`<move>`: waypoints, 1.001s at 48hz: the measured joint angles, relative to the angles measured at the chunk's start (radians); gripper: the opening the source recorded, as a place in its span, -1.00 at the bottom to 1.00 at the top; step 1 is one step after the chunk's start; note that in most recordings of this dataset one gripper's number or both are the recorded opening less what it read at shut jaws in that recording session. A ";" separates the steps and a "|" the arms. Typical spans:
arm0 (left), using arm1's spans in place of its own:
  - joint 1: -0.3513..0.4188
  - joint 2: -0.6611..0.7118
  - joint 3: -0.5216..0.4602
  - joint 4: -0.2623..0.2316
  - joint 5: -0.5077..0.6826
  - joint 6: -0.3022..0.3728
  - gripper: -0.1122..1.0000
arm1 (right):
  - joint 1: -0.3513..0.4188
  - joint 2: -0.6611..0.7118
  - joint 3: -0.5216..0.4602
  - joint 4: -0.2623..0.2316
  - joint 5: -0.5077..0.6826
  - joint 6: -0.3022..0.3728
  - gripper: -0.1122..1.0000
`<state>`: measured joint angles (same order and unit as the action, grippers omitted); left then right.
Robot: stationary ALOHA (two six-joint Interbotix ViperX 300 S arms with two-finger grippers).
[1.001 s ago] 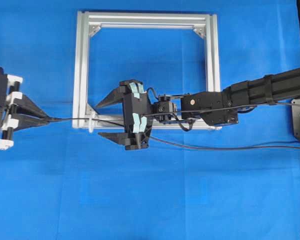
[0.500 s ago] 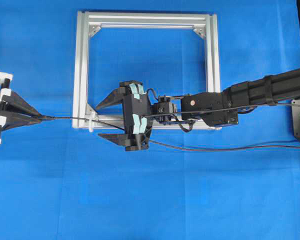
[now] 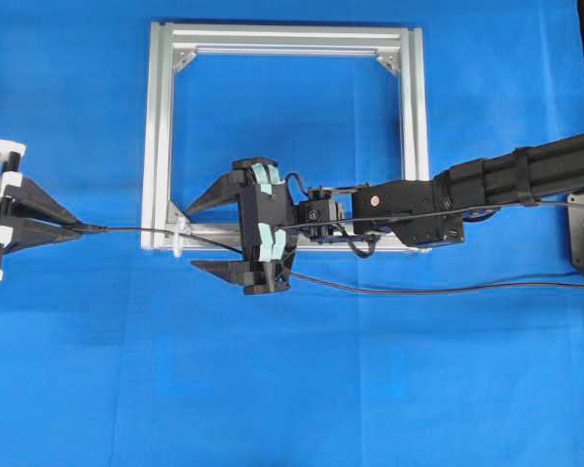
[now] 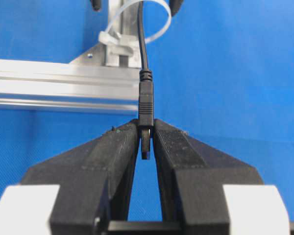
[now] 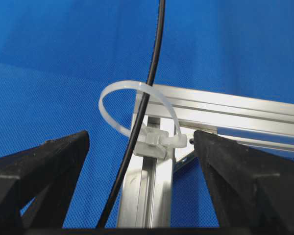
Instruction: Insert the wire through the string loop located on the left side.
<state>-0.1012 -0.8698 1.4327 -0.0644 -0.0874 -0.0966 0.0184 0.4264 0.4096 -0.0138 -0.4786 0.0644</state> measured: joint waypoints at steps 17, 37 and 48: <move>0.026 0.000 0.000 0.000 0.002 -0.006 0.68 | 0.002 0.000 0.000 0.000 0.000 0.000 0.90; 0.028 -0.011 -0.002 0.000 0.003 -0.015 0.64 | 0.003 -0.031 0.000 0.000 0.038 -0.003 0.90; 0.028 -0.071 -0.031 0.000 0.005 -0.011 0.64 | 0.003 -0.156 0.000 0.000 0.110 -0.005 0.90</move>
<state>-0.0736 -0.9403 1.4021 -0.0644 -0.0828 -0.1074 0.0215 0.2700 0.4096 -0.0138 -0.3682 0.0598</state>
